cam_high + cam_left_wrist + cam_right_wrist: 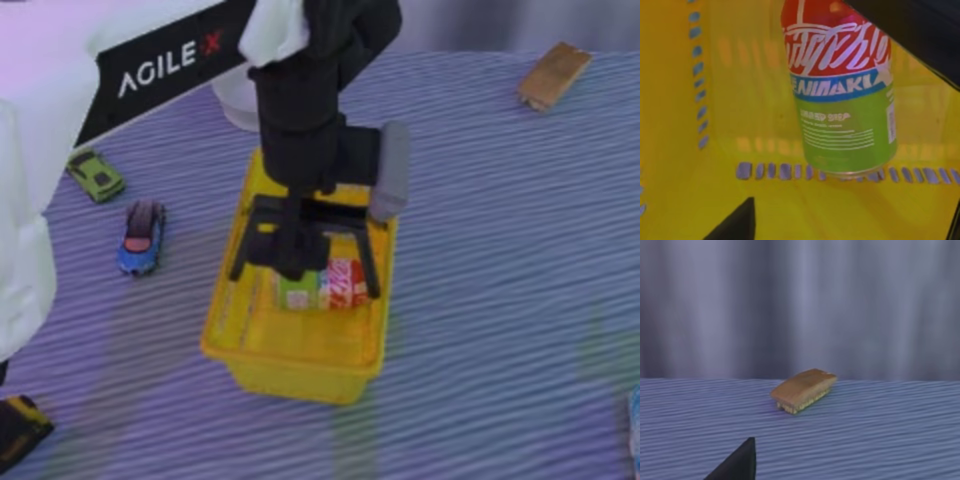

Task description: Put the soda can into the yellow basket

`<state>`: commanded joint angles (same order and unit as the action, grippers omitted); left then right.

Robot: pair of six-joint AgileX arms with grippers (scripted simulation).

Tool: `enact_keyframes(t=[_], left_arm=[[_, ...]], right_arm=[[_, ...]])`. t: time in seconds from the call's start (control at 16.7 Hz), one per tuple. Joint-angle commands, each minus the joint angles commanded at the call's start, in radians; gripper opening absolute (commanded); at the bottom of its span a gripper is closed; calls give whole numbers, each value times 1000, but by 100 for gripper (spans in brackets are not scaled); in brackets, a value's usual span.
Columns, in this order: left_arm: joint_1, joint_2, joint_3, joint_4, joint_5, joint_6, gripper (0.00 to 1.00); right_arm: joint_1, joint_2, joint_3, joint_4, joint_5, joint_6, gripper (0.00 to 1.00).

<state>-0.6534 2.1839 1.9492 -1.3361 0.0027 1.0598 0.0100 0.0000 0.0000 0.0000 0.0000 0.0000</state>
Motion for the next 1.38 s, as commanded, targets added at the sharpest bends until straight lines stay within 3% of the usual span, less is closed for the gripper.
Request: enact_keyframes(t=[0.78, 1.38], left_arm=[[0, 0, 0, 0, 0, 0, 2], [0, 0, 0, 0, 0, 0, 0]], right_arm=[[0, 0, 0, 0, 0, 0, 100], [0, 0, 0, 0, 0, 0, 100]])
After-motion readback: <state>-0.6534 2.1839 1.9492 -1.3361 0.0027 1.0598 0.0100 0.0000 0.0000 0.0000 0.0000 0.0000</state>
